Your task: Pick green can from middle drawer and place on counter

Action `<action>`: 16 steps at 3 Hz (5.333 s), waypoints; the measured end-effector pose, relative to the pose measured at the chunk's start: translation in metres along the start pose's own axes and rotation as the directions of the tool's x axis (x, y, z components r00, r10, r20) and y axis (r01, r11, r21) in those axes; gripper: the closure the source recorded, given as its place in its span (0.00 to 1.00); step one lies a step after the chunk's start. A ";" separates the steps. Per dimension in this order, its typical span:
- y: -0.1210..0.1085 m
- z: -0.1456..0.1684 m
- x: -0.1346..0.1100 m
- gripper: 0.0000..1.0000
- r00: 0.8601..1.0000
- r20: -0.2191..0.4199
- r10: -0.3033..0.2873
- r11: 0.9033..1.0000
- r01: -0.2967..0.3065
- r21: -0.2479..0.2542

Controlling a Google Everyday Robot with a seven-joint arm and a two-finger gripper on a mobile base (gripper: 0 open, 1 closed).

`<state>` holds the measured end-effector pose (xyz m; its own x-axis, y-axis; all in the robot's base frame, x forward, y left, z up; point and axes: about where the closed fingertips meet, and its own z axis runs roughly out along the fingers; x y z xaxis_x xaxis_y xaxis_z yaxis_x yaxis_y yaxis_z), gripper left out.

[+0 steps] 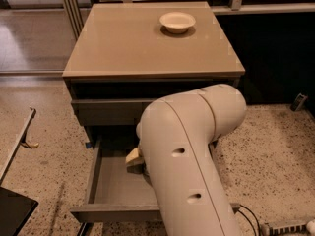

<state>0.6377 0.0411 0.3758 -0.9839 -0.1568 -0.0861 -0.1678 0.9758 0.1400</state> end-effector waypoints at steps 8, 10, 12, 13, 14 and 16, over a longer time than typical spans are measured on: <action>-0.060 -0.239 0.061 1.00 0.897 0.123 -0.424 0.905 0.425 0.014; -0.080 -0.356 0.035 1.00 0.758 0.208 -0.618 0.786 0.598 0.157; -0.070 -0.441 -0.005 1.00 0.653 0.280 -0.704 0.708 0.614 0.349; -0.063 -0.471 -0.024 1.00 0.638 0.320 -0.700 0.709 0.570 0.415; -0.054 -0.484 -0.053 1.00 0.625 0.354 -0.695 0.713 0.536 0.453; -0.023 -0.485 -0.113 1.00 0.570 0.431 -0.699 0.714 0.527 0.461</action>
Offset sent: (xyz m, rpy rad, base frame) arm -0.0097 -0.0266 -0.0087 0.0138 0.0313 -0.0407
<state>0.7225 -0.0371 0.8605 -0.4170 -0.7061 -0.5723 -0.6094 0.6843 -0.4003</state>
